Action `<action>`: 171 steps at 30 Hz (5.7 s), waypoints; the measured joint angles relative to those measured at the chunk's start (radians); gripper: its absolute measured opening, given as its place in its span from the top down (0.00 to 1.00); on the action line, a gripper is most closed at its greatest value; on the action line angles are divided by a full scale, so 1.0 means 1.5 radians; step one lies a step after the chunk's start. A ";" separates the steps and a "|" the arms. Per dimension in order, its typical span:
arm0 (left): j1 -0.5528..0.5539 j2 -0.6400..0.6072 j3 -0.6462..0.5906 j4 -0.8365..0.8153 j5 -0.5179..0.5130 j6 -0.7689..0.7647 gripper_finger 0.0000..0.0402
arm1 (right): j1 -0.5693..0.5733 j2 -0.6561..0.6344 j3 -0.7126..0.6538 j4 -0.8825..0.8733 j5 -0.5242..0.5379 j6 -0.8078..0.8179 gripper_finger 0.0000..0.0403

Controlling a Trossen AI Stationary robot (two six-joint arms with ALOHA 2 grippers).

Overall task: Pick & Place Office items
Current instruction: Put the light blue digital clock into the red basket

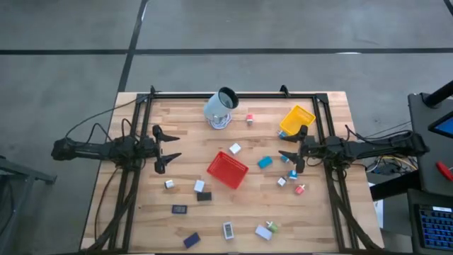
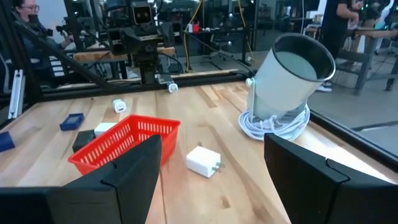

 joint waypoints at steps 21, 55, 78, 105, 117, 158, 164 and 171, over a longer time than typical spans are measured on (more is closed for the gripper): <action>0.000 0.000 0.000 0.000 0.000 0.002 0.25 | 0.000 0.017 0.000 0.018 0.000 -0.009 0.32; 0.000 0.000 0.000 0.000 0.000 0.000 0.25 | 0.000 0.029 0.000 -0.006 -0.023 0.008 0.36; 0.000 0.000 0.000 -0.006 0.000 0.000 0.25 | 0.000 0.080 0.000 0.038 -0.021 0.003 0.36; 0.000 0.000 0.000 -0.026 0.000 -0.008 0.25 | 0.001 0.359 0.245 -0.196 -0.073 -0.035 0.36; 0.000 0.000 0.000 -0.026 0.000 -0.011 0.25 | 0.001 0.604 0.416 -0.399 -0.124 -0.077 0.36; 0.000 0.002 0.000 -0.030 -0.002 -0.013 0.25 | -0.037 0.778 0.516 -0.557 -0.123 -0.164 0.36; 0.000 0.002 0.000 -0.030 -0.002 -0.013 0.25 | -0.042 0.776 0.516 -0.553 -0.126 -0.172 0.36; 0.000 0.002 0.000 -0.030 -0.003 -0.011 0.25 | -0.043 0.789 0.516 -0.539 -0.141 -0.178 0.36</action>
